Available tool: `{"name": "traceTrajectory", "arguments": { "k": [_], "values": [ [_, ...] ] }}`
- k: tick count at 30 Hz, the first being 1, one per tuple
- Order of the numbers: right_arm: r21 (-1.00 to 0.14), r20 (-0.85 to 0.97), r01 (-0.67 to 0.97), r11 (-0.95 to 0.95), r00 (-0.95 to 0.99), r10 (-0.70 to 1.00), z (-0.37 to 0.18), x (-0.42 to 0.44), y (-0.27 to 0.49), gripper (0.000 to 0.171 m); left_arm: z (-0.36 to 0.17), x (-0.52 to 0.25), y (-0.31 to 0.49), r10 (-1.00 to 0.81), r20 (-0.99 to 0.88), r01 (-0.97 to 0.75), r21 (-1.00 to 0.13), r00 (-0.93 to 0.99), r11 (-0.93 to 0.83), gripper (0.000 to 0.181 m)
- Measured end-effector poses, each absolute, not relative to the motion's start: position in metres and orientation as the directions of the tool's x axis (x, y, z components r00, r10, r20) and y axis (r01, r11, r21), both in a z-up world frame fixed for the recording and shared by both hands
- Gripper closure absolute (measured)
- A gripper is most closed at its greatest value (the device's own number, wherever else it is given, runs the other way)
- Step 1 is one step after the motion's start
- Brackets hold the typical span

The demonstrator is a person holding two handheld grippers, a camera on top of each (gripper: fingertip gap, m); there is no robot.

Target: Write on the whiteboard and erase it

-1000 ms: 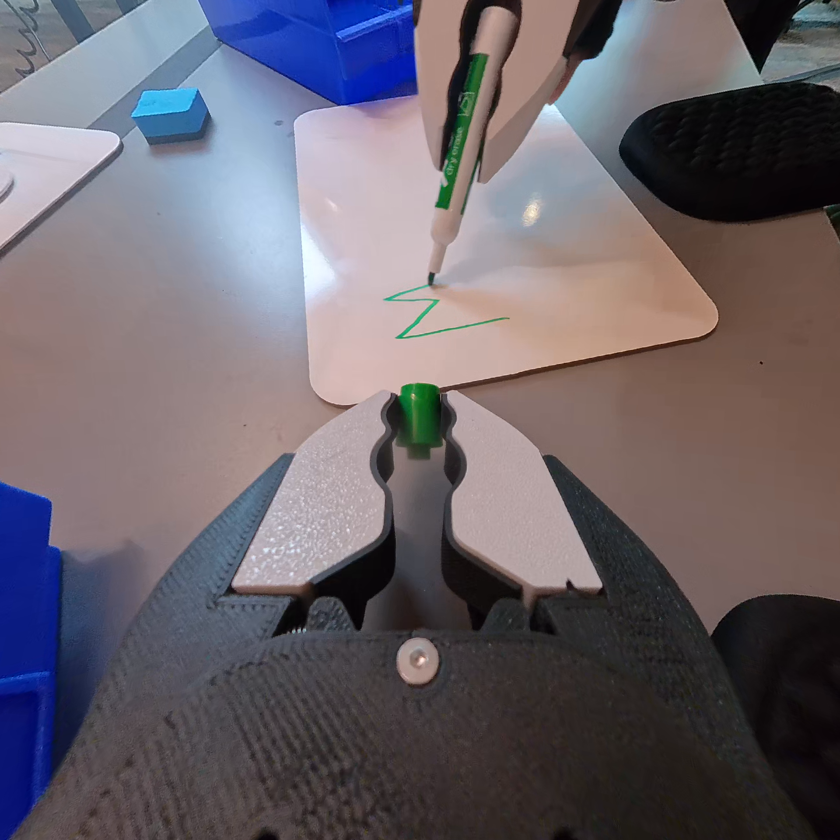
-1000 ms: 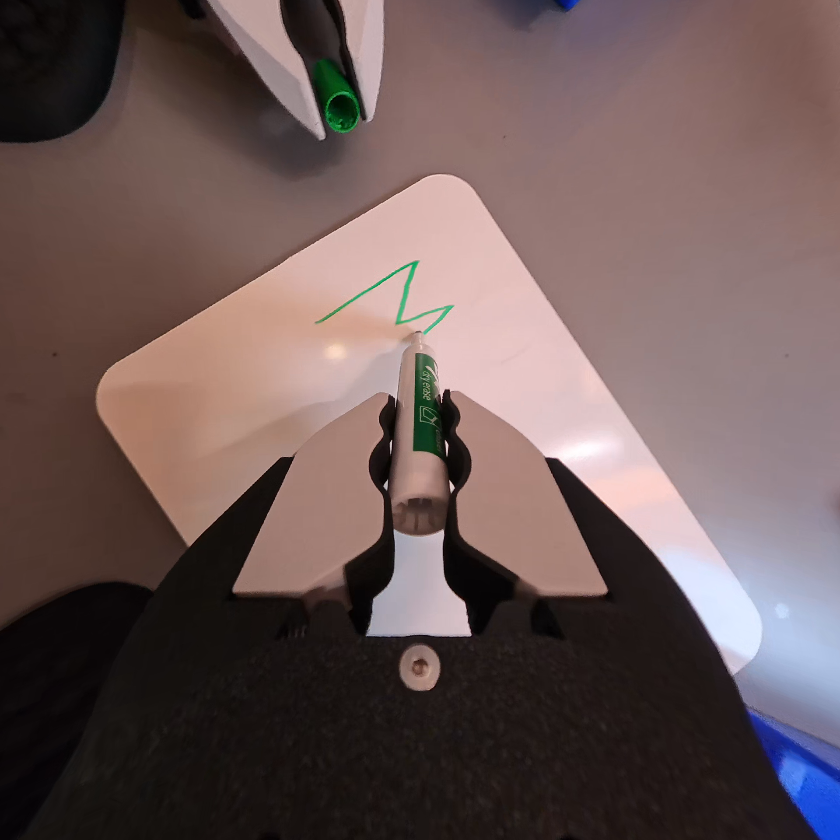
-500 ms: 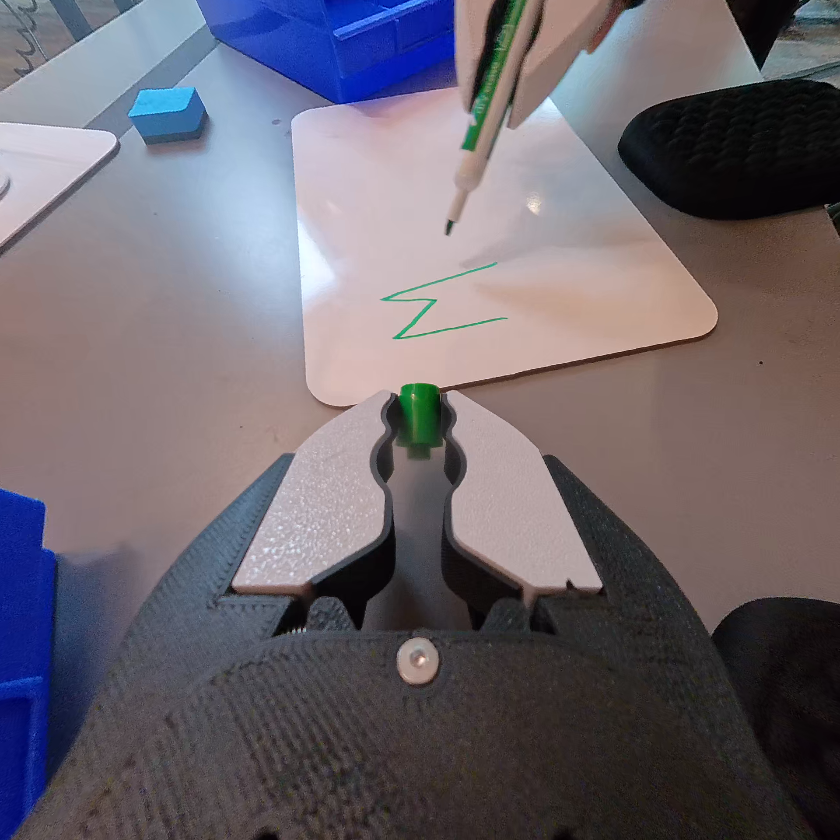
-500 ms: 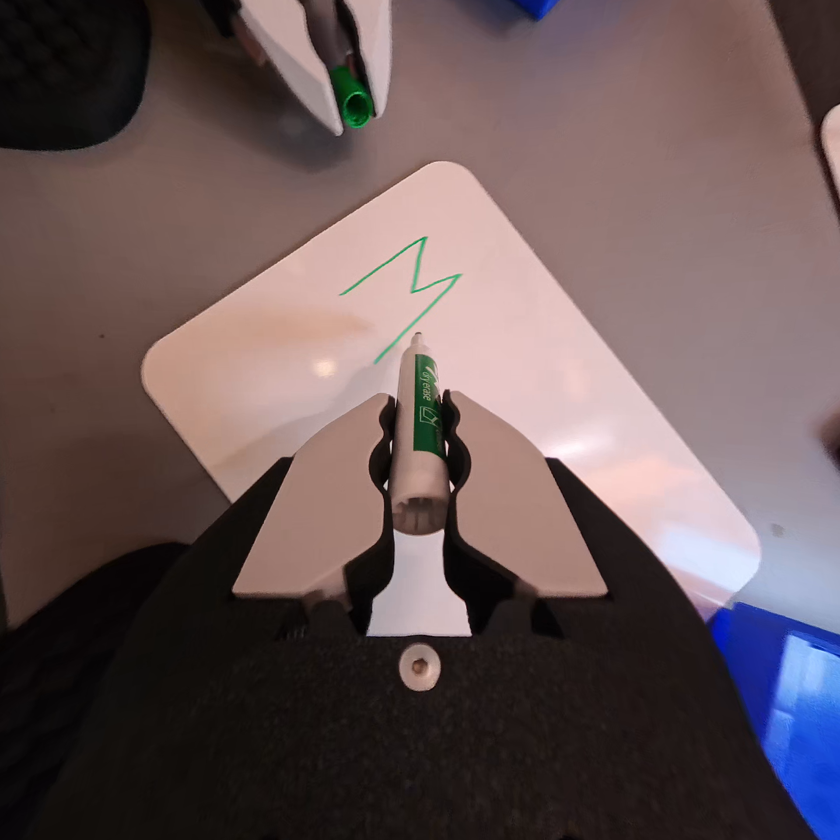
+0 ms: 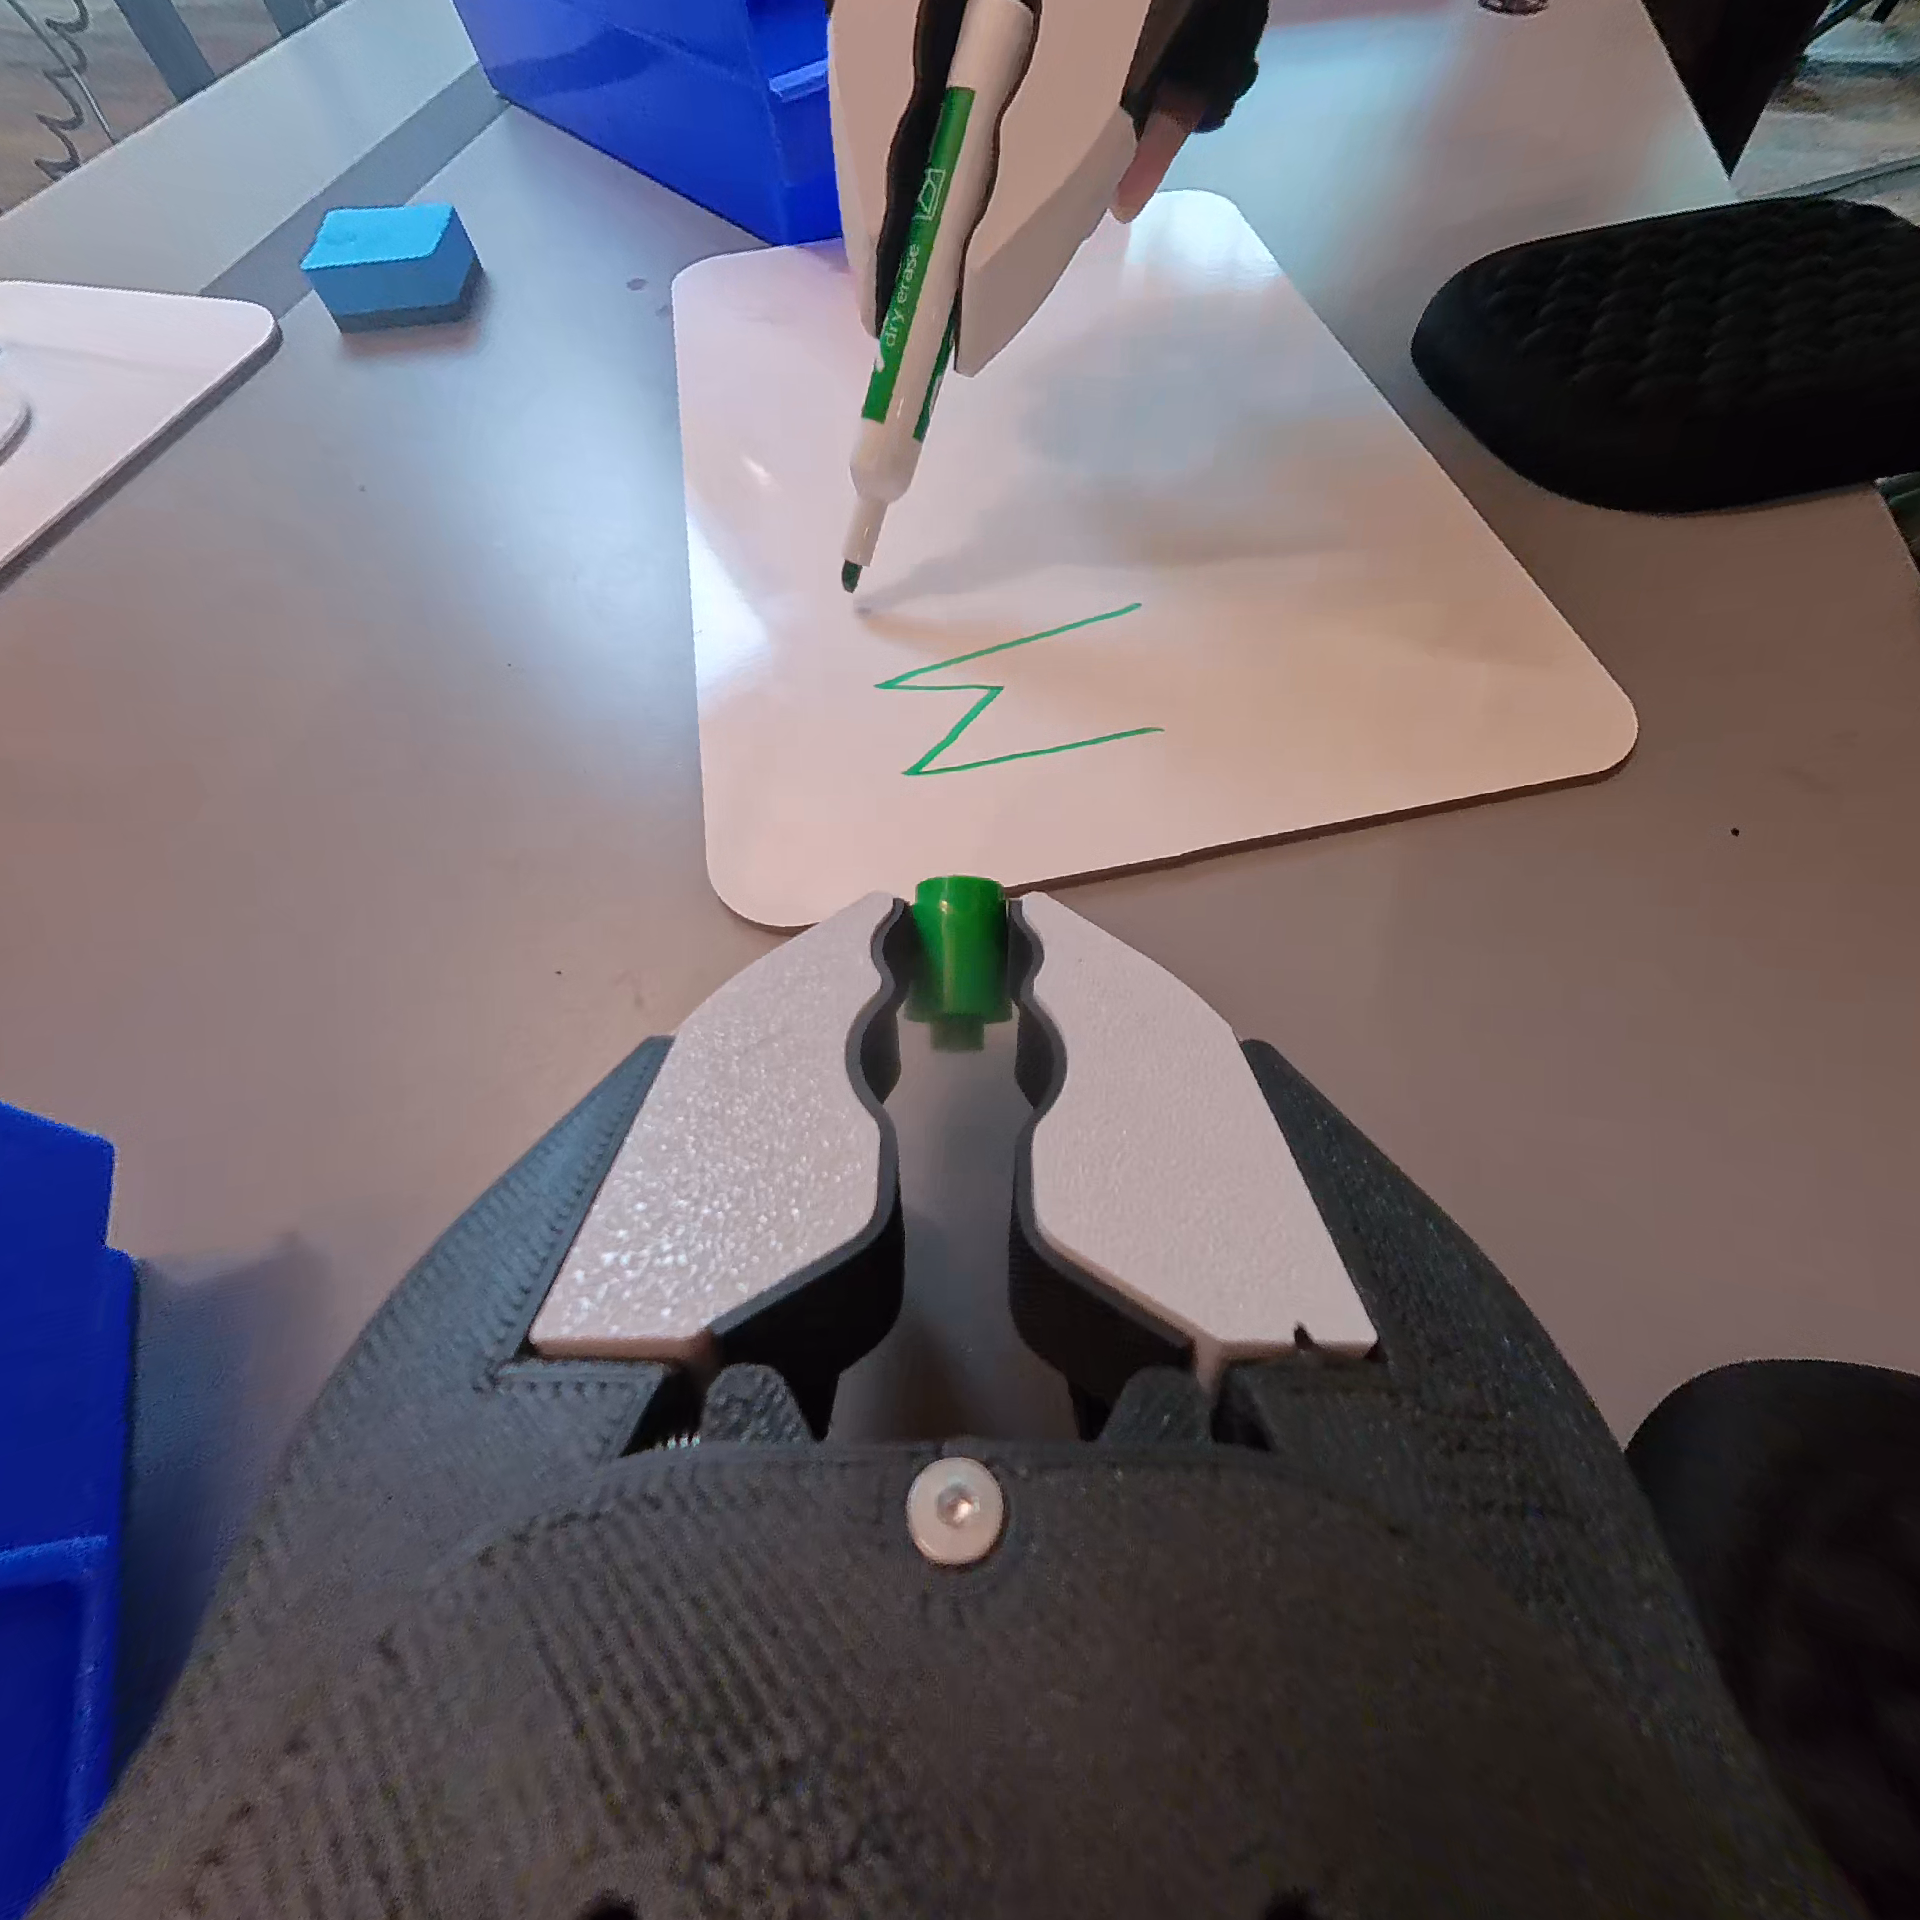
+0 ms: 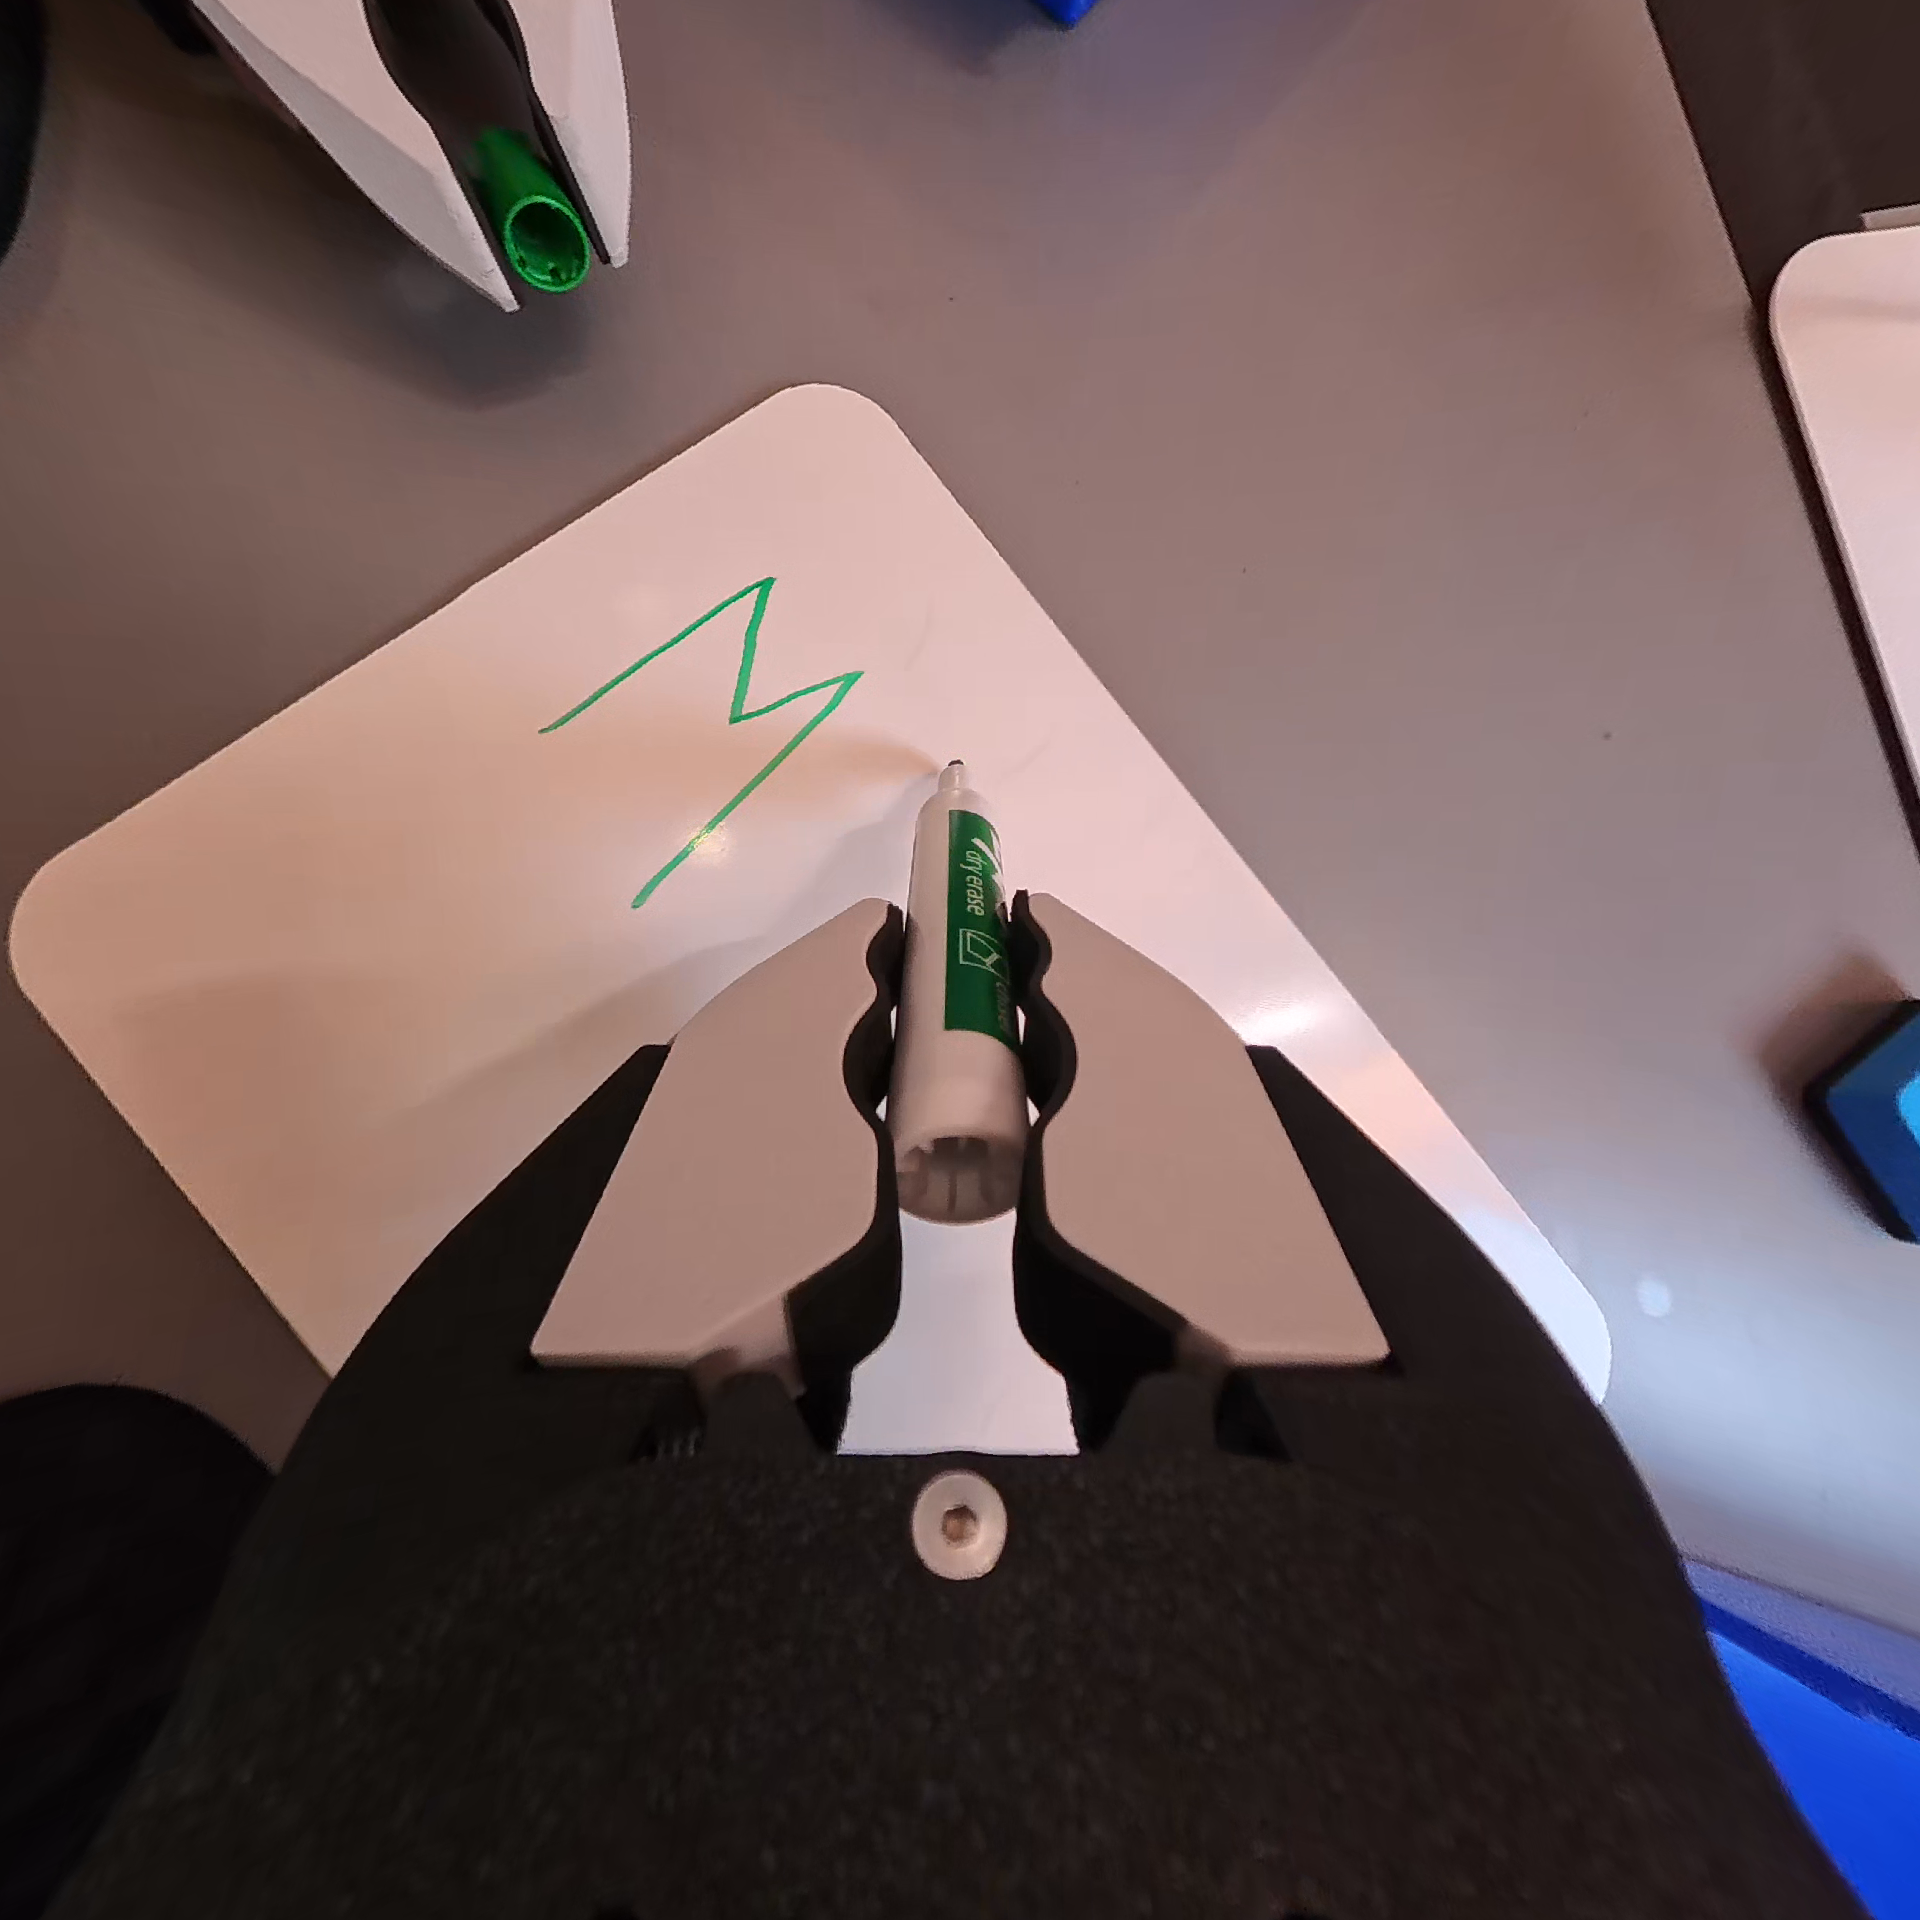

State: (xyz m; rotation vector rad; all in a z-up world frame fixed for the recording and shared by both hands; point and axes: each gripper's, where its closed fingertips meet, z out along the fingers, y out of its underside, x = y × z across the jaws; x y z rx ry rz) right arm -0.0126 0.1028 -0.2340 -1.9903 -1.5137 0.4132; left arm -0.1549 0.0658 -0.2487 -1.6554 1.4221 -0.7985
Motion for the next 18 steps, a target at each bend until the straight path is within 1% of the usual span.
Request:
{"name": "traceTrajectory", "arguments": {
  "k": [8,18],
  "values": [
    [-0.601,0.104,0.781,-0.17,0.287,0.952,-0.237,-0.01,0.099,0.152,-0.249,-0.155,0.065,-0.985,-0.035,-0.486,-0.872,0.17,-0.053,0.163],
    [-0.556,0.05,0.806,-0.203,0.276,0.96,-0.235,0.01,0.05,0.152,-0.25,-0.154,0.064,-0.985,-0.037,-0.491,-0.87,0.167,-0.05,0.163]
  ]
}}
